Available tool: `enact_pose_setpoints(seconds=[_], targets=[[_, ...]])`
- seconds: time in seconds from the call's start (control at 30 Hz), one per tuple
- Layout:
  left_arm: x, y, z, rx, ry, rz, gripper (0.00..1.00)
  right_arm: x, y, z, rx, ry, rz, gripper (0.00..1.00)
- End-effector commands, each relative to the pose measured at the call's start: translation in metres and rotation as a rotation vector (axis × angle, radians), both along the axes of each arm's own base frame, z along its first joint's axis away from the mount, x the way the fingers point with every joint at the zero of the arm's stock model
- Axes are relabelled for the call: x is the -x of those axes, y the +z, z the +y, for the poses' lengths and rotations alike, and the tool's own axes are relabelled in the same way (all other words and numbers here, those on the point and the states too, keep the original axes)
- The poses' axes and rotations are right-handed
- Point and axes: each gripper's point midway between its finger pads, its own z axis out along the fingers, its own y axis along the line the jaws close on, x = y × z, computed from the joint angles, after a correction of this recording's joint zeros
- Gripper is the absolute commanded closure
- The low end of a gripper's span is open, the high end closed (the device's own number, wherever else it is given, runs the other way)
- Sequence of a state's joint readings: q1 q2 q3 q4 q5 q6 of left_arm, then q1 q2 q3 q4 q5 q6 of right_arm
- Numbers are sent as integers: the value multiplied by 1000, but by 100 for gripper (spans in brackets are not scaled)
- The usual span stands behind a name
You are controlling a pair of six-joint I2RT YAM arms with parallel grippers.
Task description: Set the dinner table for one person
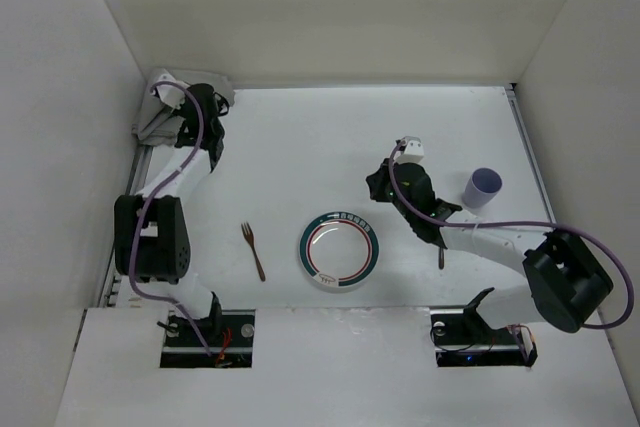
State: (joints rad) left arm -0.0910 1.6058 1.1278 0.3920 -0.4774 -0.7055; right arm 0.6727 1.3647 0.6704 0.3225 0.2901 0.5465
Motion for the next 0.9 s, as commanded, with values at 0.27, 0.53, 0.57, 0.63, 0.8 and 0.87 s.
enact_pose_setpoints(seconds=[0.27,0.53,0.57,0.63,0.8,0.87], targets=[[-55,-58,120,40,223,107,43,-4,15,12,-57,45,-37,88],[-108,-77,131,124,146,124,32,-3,10,25,-54,98,-19,86],[-114,-84,130,141,141,140,32,-3,12,26,-55,101,-23,85],[-124,-94,131,155,133,158,32,-2,10,26,-53,99,-21,84],[-138,-117,131,172,129,206,46,-2,9,22,-52,91,-20,77],[-142,-122,130,179,125,205,55,-4,8,19,-53,84,-15,76]])
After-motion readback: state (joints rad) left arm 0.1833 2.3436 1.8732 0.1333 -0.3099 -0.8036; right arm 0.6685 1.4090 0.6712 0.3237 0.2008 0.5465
